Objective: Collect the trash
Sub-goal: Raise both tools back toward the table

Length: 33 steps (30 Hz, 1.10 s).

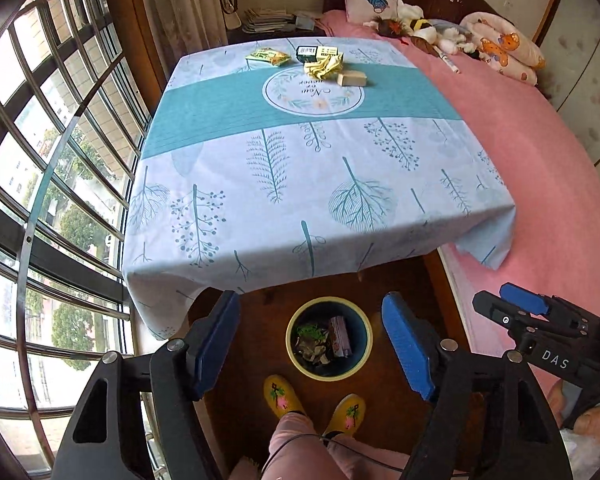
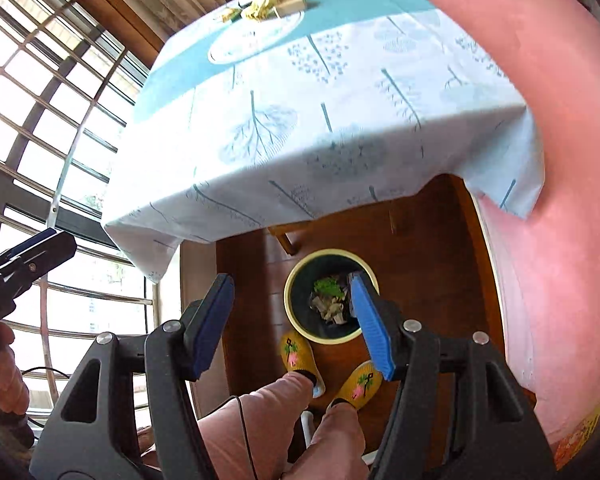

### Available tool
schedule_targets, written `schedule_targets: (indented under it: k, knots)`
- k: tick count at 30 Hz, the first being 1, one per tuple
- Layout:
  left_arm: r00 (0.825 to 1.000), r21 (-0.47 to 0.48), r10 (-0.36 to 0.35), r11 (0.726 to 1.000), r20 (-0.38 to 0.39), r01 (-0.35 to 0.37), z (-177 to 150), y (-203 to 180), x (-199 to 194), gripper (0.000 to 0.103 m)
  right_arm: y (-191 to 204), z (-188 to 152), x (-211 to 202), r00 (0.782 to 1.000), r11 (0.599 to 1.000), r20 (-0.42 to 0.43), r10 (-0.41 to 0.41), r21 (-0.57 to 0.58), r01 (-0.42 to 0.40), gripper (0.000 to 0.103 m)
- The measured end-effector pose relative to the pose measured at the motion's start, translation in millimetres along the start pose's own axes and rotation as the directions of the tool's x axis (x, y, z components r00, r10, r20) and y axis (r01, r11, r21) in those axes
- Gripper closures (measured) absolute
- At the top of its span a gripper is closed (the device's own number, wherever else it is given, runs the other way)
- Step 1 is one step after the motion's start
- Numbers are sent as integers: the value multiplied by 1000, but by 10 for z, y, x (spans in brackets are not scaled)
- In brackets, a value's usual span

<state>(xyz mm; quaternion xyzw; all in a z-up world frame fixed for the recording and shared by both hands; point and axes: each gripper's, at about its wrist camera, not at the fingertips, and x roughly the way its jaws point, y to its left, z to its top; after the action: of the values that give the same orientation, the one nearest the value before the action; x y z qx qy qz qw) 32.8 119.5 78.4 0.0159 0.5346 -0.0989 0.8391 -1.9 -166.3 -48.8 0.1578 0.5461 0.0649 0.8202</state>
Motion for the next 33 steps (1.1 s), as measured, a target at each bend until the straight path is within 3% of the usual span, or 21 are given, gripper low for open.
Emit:
schedule_targets:
  k: [5, 9, 17, 24, 33]
  knots:
    - [997, 26, 27, 999, 67, -28, 126, -72, -219, 29, 104, 254, -363, 996, 999, 84, 17, -52, -13, 45]
    - [993, 41, 60, 997, 104, -65, 317, -76, -432, 29, 152, 450, -509, 994, 997, 96, 44, -62, -38, 45]
    - [975, 116, 118, 983, 186, -141, 961, 19, -591, 29, 395, 961, -641, 983, 990, 163, 84, -129, -63, 48]
    - [970, 158, 85, 980, 227, -123, 2002, 387, -323, 29, 627, 1705, -412, 982, 989, 177, 71, -144, -46, 48]
    - [990, 227, 35, 972, 134, -65, 3684, 1056, 792, 29, 1005, 3126, 525, 987, 999, 154, 33, -47, -26, 48]
